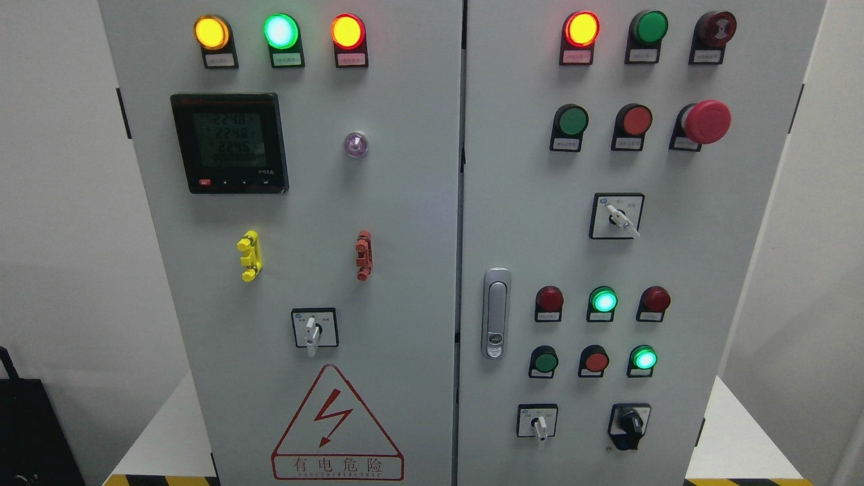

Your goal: Turn on light switch 1

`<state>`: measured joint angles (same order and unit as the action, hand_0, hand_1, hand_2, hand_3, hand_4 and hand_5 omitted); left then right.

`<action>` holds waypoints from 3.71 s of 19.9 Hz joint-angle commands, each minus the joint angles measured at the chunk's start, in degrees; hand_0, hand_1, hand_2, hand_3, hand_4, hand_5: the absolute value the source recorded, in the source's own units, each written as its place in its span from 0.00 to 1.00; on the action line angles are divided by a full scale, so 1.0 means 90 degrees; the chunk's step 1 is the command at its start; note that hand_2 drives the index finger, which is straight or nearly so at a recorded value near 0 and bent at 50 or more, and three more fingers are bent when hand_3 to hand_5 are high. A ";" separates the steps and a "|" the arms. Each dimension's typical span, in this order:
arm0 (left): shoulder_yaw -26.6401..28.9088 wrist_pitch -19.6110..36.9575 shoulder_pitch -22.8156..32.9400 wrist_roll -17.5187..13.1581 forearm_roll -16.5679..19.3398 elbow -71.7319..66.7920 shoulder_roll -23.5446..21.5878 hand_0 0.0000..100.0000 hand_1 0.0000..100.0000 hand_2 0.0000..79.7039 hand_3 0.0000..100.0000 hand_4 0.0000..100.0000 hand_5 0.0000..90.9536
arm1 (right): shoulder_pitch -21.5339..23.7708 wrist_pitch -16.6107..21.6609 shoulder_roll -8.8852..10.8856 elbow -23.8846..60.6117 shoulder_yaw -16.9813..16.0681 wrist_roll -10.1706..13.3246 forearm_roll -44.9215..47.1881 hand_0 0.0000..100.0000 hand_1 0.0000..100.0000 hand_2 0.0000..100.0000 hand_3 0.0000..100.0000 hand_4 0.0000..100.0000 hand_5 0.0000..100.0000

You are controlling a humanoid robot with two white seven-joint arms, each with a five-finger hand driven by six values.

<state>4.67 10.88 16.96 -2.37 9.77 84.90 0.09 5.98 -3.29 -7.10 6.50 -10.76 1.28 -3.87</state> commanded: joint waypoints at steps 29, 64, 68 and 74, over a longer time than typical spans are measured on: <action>-0.1154 -0.0476 -0.0508 0.0878 -0.0372 0.2890 0.0351 0.14 0.40 0.52 0.68 0.78 0.63 | 0.0000 0.0004 0.0007 0.0000 0.0004 -0.0005 0.0000 0.00 0.00 0.00 0.00 0.00 0.00; -0.1633 -0.2527 -0.2079 0.2782 0.0067 0.2851 0.0664 0.12 0.56 0.64 0.83 0.86 0.82 | 0.0000 0.0004 0.0007 0.0000 0.0004 -0.0005 0.0000 0.00 0.00 0.00 0.00 0.00 0.00; -0.1633 -0.2839 -0.2451 0.2968 0.0067 0.2842 0.0712 0.12 0.57 0.64 0.84 0.87 0.83 | 0.0000 0.0004 -0.0002 0.0000 0.0004 -0.0005 0.0000 0.00 0.00 0.00 0.00 0.00 0.00; -0.1633 -0.2918 -0.2529 0.3056 0.0057 0.2842 0.0713 0.12 0.59 0.65 0.85 0.87 0.85 | 0.0000 0.0004 -0.0002 0.0000 -0.0006 -0.0005 0.0000 0.00 0.00 0.00 0.00 0.00 0.00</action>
<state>-9.60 -14.92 -4.23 24.90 10.34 110.54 6.01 5.98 -3.29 -7.10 6.50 -10.74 1.28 -3.87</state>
